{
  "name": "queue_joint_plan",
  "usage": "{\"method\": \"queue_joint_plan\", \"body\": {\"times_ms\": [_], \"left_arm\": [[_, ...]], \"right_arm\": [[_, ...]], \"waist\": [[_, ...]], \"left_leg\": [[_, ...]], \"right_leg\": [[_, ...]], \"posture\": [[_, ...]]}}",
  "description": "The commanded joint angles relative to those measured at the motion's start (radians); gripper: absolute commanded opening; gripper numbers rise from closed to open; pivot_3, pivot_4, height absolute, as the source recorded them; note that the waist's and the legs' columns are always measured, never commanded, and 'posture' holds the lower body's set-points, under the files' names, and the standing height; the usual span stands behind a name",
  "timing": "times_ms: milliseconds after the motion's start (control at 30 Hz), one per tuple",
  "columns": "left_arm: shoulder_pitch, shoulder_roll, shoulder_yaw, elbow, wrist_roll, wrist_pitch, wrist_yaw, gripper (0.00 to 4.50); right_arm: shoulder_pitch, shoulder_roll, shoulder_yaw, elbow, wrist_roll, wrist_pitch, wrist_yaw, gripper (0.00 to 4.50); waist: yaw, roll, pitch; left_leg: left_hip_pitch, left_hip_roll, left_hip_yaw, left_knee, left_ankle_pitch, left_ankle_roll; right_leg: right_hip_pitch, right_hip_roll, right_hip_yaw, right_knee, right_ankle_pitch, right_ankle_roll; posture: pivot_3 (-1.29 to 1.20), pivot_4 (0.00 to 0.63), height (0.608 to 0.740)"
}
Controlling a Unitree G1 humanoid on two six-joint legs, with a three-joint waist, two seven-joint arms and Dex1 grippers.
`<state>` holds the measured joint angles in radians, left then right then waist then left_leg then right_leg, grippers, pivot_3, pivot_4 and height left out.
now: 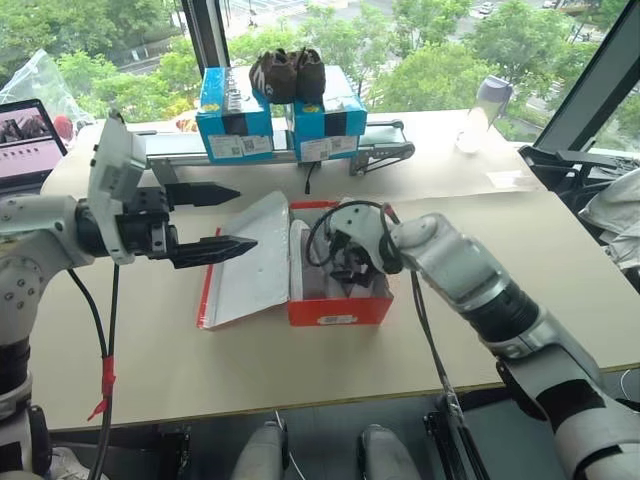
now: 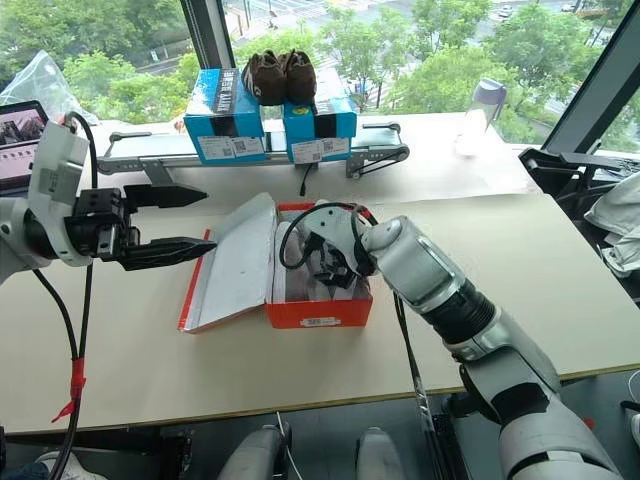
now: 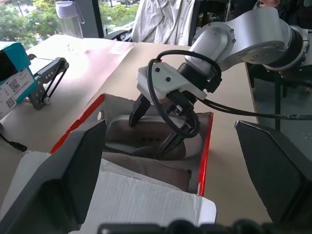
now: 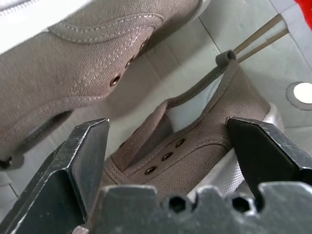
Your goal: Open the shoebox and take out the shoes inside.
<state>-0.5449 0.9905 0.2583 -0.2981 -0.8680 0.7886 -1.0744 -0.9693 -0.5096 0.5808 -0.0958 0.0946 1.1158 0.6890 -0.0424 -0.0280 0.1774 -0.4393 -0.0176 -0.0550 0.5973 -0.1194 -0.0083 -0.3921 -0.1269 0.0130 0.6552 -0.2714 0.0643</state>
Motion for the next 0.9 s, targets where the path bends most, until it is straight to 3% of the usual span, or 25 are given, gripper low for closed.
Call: {"method": "queue_joint_plan", "body": {"times_ms": [33,900], "left_arm": [[-0.001,0.004,0.035,-0.026,-0.019,-0.004,0.008,4.5],[0.011,0.002,0.032,-0.033,-0.035,-0.01,0.032,4.5]], "right_arm": [[0.016,-0.009,0.03,-0.009,-0.009,-0.003,0.033,4.47],[-0.089,-0.03,0.039,-0.086,-0.062,-0.001,0.117,4.47]], "waist": [[0.0,0.0,0.0],[0.0,0.0,0.0]], "left_leg": [[0.0,0.0,0.0,0.0,0.0,0.0],[0.0,0.0,0.0,0.0,0.0,0.0]], "right_leg": [[0.0,0.0,0.0,0.0,0.0,0.0],[-0.001,0.0,0.0,0.0,0.0,0.0]], "posture": [[0.0,0.15,0.74],[0.0,0.15,0.74]]}}
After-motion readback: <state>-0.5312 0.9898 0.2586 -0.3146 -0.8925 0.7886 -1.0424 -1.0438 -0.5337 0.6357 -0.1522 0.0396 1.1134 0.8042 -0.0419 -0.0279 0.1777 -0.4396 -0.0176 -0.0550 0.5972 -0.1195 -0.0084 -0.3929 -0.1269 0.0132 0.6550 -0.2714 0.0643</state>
